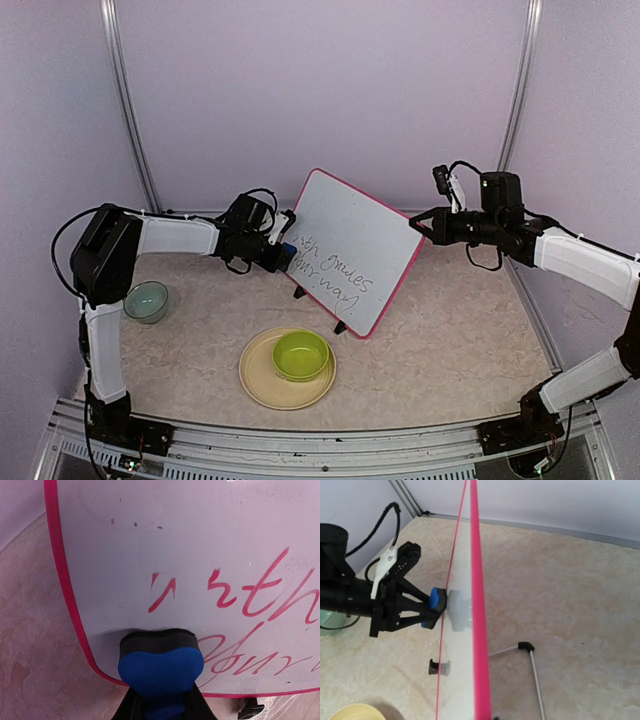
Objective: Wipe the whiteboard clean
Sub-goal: Erase the center of the whiteboard.
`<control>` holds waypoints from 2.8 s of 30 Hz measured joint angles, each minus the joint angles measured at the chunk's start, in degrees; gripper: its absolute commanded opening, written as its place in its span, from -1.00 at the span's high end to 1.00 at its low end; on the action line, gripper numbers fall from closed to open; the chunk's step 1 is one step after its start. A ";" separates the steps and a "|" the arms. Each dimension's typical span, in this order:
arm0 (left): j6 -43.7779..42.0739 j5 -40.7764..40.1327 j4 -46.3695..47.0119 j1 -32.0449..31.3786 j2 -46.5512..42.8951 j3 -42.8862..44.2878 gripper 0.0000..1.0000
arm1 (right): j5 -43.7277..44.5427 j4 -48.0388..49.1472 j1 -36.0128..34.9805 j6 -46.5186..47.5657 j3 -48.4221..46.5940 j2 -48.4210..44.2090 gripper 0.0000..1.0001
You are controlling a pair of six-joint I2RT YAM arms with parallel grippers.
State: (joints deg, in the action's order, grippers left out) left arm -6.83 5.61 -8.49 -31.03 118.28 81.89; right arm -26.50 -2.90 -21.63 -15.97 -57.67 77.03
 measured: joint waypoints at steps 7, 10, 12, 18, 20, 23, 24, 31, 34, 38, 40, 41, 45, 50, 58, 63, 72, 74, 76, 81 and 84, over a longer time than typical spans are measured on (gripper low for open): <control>0.17 1.53 -0.72 0.59 0.11 0.63 1.00 | -0.04 0.02 0.00 0.00 0.00 0.02 1.00; 0.13 1.68 -3.41 0.68 0.98 3.32 1.00 | 0.00 0.13 0.00 -0.02 0.00 0.00 1.00; 0.11 1.66 -5.49 0.68 2.01 6.08 1.00 | 0.15 0.22 0.00 -0.09 0.00 0.00 1.00; 0.11 1.57 -7.63 0.68 3.41 11.96 1.00 | 0.61 0.22 0.00 -0.17 0.00 0.00 1.00; 0.13 1.60 -7.56 0.68 3.41 12.72 1.00 | 0.57 0.24 0.00 -0.17 0.00 0.02 1.00; 0.13 1.73 -7.54 0.68 3.41 12.94 1.00 | 0.57 0.24 0.00 -0.17 0.00 0.02 1.00; 0.13 1.79 -7.54 0.68 3.41 12.94 1.00 | 0.57 0.24 0.00 -0.17 0.00 0.02 1.00; 0.15 2.89 -7.45 0.68 3.41 13.25 1.00 | 0.57 0.31 0.00 -0.15 0.00 0.11 1.00; 0.20 3.39 -7.26 0.68 3.41 13.29 1.00 | 0.57 0.31 0.00 -0.15 0.00 0.11 1.00; 0.85 3.65 -4.07 0.72 3.19 10.80 1.00 | 0.63 0.28 0.00 -0.15 0.00 0.11 1.00; 1.44 4.02 -1.46 0.79 2.49 7.72 1.00 | 0.68 0.26 0.00 -0.17 0.00 0.11 1.00; 1.75 4.22 -0.46 0.85 2.03 5.68 1.00 | 0.63 0.28 0.00 -0.15 0.00 0.11 1.00; 2.97 5.09 2.51 1.33 1.44 -1.16 1.00 | 0.63 0.33 0.00 -0.17 0.00 0.11 1.00; 3.91 5.60 2.99 1.75 1.44 -3.19 1.00 | 0.55 0.48 0.00 -0.17 0.00 0.11 1.00; 4.09 5.77 -0.20 1.66 1.57 1.22 1.00 | 0.50 0.63 0.00 -0.20 0.00 0.11 1.00; 4.28 6.21 -1.01 1.31 2.69 10.73 1.00 | 0.35 0.63 -0.02 -0.15 0.00 0.11 1.00; 5.27 5.90 1.68 0.72 2.75 11.17 1.00 | 0.13 0.83 -0.15 -0.09 0.00 0.11 1.00; 5.35 5.60 2.82 0.72 2.69 8.76 1.00 | 0.48 0.76 -0.15 -0.13 0.00 0.11 1.00; 5.44 5.31 3.43 0.79 2.56 6.25 1.00 | 0.83 0.59 -0.15 -0.17 0.00 0.13 1.00; 6.27 5.40 4.02 1.92 2.40 1.88 1.00 | 1.27 0.70 -0.15 -0.24 0.00 0.46 1.00; 6.80 7.06 3.91 2.97 2.40 1.68 1.00 | 1.14 0.96 -0.17 -0.22 0.00 0.52 1.00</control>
State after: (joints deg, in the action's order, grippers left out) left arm -0.03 12.67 -4.58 -28.05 120.68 83.57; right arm -25.36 -1.93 -21.80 -16.19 -57.67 77.56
